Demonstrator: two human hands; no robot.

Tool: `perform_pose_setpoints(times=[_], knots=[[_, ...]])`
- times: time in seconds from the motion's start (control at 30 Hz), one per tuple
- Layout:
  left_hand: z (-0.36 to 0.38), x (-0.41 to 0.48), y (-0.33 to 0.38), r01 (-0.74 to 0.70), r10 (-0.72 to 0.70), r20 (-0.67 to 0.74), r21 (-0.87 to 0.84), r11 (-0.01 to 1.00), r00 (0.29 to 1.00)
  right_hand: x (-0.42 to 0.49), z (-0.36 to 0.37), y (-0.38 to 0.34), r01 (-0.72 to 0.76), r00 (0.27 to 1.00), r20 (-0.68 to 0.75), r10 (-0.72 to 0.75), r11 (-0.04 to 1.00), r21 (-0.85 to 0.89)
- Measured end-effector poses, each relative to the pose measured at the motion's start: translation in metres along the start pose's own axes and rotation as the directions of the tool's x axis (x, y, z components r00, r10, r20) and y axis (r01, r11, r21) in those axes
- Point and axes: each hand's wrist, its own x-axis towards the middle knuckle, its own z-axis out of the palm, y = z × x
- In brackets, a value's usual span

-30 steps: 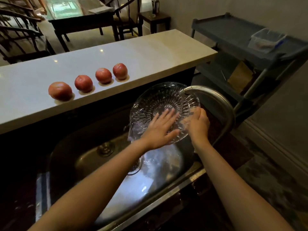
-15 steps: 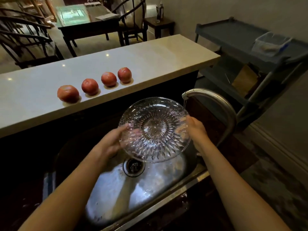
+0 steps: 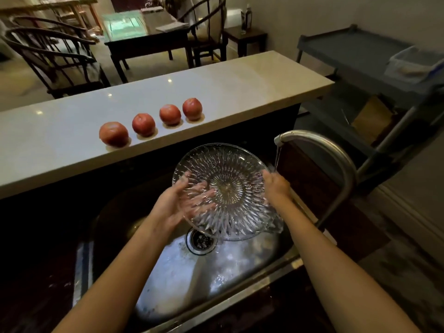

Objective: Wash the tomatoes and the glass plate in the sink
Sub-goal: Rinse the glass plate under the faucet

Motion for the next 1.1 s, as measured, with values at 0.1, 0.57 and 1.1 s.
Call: perform_pose_setpoints(times=[0.1,0.57,1.1], knots=[[0.003,0.001,-0.006,-0.032,0.032,-0.014,0.057,0.998,0.999,0.002,0.007,-0.005,0.164,0.985,0.029,-0.170,0.876,-0.454],[0.013,0.003,-0.034,-0.017,0.024,-0.046,0.131,0.991,0.999,-0.016,0.056,-0.026,0.790,0.602,0.514,-0.611,0.549,-0.273],[-0.001,0.032,-0.045,-0.179,0.177,-0.165,-0.001,0.984,0.970,-0.078,0.063,-0.029,0.839,0.457,0.704,-0.544,0.525,-0.139]])
